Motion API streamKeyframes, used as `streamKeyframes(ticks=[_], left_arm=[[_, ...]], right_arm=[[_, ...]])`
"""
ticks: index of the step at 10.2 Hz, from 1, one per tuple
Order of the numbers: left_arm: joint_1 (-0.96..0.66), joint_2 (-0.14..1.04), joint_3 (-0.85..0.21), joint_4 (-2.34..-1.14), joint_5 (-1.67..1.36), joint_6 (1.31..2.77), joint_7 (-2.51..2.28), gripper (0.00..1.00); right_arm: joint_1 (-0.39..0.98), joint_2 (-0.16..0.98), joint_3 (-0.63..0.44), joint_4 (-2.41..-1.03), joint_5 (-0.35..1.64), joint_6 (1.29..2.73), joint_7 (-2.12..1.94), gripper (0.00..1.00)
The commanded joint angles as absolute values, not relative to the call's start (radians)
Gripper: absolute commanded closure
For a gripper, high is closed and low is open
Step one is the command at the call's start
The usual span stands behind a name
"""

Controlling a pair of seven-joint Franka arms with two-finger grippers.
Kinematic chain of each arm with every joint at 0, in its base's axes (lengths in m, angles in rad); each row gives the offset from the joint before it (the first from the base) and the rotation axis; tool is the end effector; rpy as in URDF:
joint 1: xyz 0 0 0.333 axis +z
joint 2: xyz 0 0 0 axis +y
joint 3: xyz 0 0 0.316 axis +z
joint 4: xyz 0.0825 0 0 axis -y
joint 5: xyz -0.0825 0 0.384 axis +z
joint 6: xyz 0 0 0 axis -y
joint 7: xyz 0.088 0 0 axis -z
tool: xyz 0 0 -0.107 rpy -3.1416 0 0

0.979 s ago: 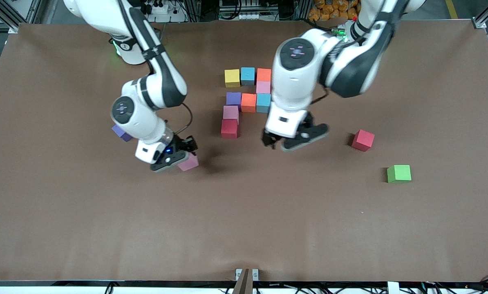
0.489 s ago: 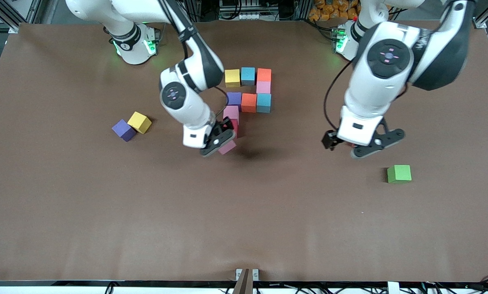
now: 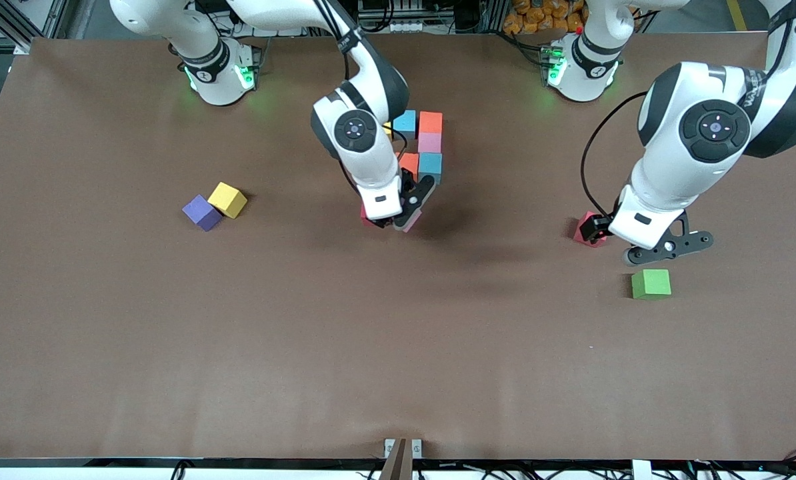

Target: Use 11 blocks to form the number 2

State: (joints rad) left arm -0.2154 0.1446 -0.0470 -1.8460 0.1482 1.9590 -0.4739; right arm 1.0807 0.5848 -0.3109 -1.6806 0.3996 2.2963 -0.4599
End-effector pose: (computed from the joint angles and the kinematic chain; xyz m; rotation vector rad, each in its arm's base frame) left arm 0.5787 -0.1443 0.4436 -3.0006 -0.2308 -0.0263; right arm 0.4681 0.4998 0.2803 -2.6066 -1.4707 -0.0722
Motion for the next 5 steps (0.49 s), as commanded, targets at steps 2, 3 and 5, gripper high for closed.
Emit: streamKeyframes(ticks=[2, 3, 5], left_arm=[[-0.137, 0.060, -0.061, -2.023, 0.156, 2.049, -0.236, 0.00], [-0.130, 0.058, -0.063, -2.063, 0.156, 2.066, -0.165, 0.00], [-0.120, 0.051, -0.061, -2.188, 0.156, 2.193, -0.062, 0.00]], right_arm=[[1.082, 0.666, -0.310, -1.614, 0.390, 2.279, -0.713, 1.00], [1.078, 0.673, -0.307, -1.614, 0.390, 2.279, -0.792, 1.00], [1.075, 0.678, -0.307, -1.624, 0.388, 2.261, -0.899, 1.00]])
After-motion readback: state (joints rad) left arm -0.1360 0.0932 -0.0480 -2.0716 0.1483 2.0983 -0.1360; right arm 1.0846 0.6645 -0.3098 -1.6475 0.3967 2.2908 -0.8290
